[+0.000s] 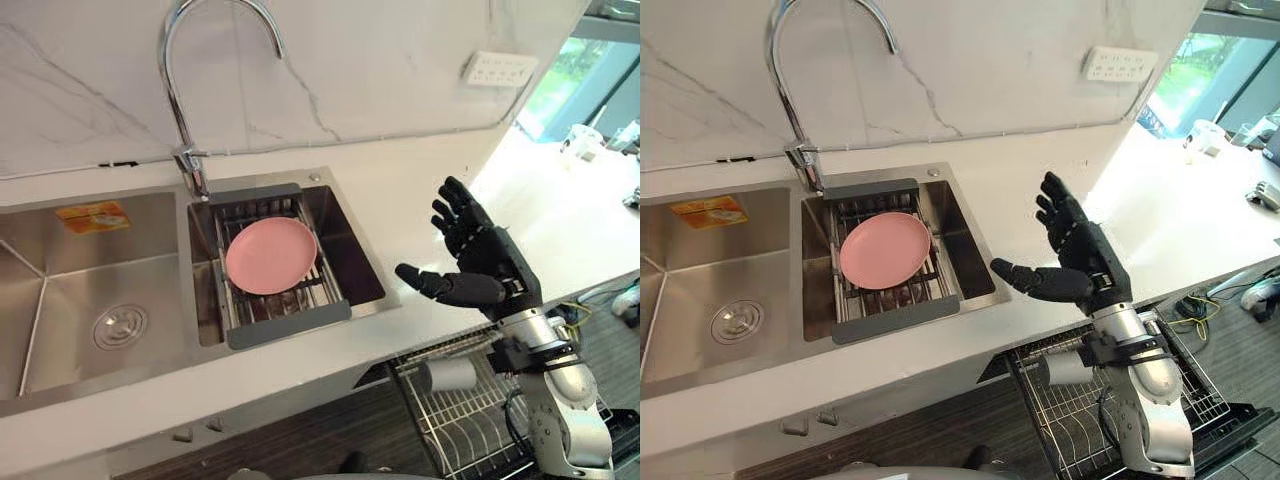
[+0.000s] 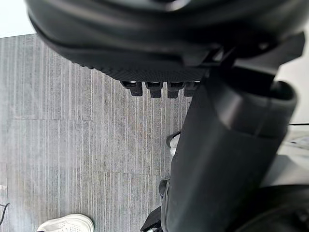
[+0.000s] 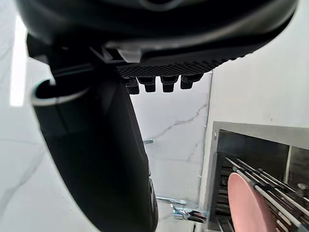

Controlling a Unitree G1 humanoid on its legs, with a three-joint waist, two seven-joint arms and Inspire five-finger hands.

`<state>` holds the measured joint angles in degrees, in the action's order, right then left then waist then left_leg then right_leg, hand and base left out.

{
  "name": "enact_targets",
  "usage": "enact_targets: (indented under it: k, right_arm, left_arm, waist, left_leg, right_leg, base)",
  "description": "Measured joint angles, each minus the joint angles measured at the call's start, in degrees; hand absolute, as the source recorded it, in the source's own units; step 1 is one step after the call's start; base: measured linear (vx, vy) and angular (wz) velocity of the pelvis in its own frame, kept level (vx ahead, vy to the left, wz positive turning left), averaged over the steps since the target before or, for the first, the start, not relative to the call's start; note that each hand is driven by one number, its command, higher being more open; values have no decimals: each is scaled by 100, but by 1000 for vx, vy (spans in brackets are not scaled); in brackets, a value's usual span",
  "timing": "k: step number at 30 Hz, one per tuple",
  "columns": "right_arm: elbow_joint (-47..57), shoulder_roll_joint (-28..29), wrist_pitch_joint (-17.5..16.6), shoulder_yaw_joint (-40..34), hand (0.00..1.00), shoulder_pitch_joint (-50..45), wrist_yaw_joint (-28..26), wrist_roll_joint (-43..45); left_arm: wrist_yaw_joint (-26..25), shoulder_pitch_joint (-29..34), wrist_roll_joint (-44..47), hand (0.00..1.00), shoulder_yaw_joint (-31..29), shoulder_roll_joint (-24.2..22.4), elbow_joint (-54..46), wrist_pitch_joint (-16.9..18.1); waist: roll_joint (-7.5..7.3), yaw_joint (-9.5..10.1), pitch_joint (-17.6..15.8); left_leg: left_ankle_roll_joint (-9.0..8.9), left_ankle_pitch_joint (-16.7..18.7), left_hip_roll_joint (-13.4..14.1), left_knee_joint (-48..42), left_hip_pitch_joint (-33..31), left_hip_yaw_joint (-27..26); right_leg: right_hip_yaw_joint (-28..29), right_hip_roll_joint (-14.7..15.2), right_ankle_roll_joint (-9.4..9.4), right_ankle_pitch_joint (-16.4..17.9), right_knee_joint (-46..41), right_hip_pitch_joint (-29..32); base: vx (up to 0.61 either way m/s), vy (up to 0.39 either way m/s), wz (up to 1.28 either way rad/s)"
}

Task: Walk over to the sink, pick up the cup, carry it to the dishwasher, place the cup inside the dishwasher, then close the dishwasher door

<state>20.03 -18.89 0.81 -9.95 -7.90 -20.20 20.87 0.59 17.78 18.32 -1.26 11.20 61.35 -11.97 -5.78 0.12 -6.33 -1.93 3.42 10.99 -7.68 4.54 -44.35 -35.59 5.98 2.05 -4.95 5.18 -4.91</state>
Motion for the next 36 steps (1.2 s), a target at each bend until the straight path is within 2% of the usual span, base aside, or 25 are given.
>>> enact_targets:
  k: [8, 14, 20, 28, 36]
  right_arm:
    - [-1040, -217, 225, 594, 100, 802, 162, -1348]
    - [-2086, -327, 236, 812, 100, 1391, 455, -2271]
    - [-2795, -358, 237, 820, 100, 1921, 830, -2746]
    - [-3391, -363, 235, 977, 100, 2327, 941, -3209]
    - [-3668, -364, 236, 1063, 100, 2490, 942, -3466]
  left_arm:
    - [7, 17, -31, 100, -79, -8, -8, -1]
    - [10, 6, -42, 100, -180, -45, -8, -1]
    - [88, 5, -159, 100, -390, -102, -23, 7]
    - [127, -21, -278, 100, -399, -115, -107, 17]
    - [195, 11, -401, 100, -519, -159, -237, -10]
  waist:
    - [-20, 84, 84]
    - [15, 309, 141]
    - [26, 457, 150]
    - [52, 676, 157]
    - [73, 725, 171]
  left_leg:
    - [101, -314, -220, 489, -93, 470]
    - [116, -559, -303, 779, -162, 778]
    - [113, -790, -321, 951, -237, 1068]
    - [118, -885, -313, 1064, -300, 1249]
    - [101, -943, -305, 1115, -372, 1401]
  right_leg:
    - [-457, 59, 15, 4, 3, -37]
    - [-713, 40, -66, -20, 3, -35]
    - [-861, -18, -116, 12, 2, -44]
    - [-885, -80, -151, 71, 1, -44]
    - [-1010, -117, -163, 127, -21, -44]
  base:
    - [-62, 58, 31]
    - [-2, 37, 23]
    - [22, 31, 24]
    - [3, 36, 13]
    - [3, 44, 9]
